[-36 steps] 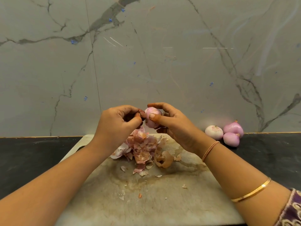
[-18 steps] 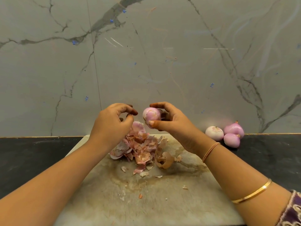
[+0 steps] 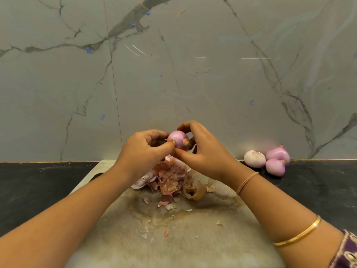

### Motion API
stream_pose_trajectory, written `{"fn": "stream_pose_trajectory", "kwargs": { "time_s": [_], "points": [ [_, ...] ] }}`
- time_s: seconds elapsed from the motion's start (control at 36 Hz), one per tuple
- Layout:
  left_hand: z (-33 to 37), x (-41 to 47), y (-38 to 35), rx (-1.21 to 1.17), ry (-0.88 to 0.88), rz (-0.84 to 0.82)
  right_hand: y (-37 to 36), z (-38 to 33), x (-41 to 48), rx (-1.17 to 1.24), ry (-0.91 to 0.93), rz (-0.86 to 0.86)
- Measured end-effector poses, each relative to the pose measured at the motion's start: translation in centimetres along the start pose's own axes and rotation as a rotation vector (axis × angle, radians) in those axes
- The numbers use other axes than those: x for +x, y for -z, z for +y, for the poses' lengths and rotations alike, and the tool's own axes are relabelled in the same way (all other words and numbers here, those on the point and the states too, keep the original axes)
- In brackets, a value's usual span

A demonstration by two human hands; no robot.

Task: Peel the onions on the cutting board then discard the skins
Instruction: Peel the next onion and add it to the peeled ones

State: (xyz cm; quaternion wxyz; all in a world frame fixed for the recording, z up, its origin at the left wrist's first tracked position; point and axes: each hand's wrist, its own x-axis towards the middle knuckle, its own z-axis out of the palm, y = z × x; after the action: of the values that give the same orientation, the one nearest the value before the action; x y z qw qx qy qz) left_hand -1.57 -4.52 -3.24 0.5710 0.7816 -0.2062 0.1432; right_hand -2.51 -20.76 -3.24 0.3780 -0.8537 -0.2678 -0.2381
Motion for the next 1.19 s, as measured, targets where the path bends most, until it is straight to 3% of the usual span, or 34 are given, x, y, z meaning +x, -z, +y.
{"fn": "stream_pose_trajectory", "kwargs": {
  "time_s": [0.17, 0.47, 0.64, 0.89, 1.0, 1.06, 1.19],
  "points": [
    [0.0, -0.1, 0.3, -0.059, -0.002, -0.010, 0.1, 0.1, 0.0, -0.021, 0.022, -0.012],
    [0.1, -0.3, 0.1, 0.321, -0.165, 0.037, -0.1, 0.0, -0.1, -0.034, 0.026, -0.014],
    [-0.3, 0.2, 0.5, 0.404, -0.191, 0.085, 0.0, 0.0, 0.0, -0.002, -0.015, -0.025],
    [-0.8, 1.0, 1.3, 0.098, -0.004, 0.132, 0.5, 0.0, 0.2, 0.557, -0.300, -0.051],
    [-1.5, 1.4, 1.9, 0.253, 0.006, 0.138, 0.7, -0.1, 0.3, 0.758, -0.378, -0.046],
    [-1.4, 1.3, 1.6, 0.359, -0.032, 0.093, 0.7, -0.1, 0.4, 0.788, -0.403, -0.042],
    [-0.8, 0.8, 1.2, 0.370, -0.160, 0.022, 0.7, 0.1, 0.4, 0.790, -0.459, -0.030]
  ]
}}
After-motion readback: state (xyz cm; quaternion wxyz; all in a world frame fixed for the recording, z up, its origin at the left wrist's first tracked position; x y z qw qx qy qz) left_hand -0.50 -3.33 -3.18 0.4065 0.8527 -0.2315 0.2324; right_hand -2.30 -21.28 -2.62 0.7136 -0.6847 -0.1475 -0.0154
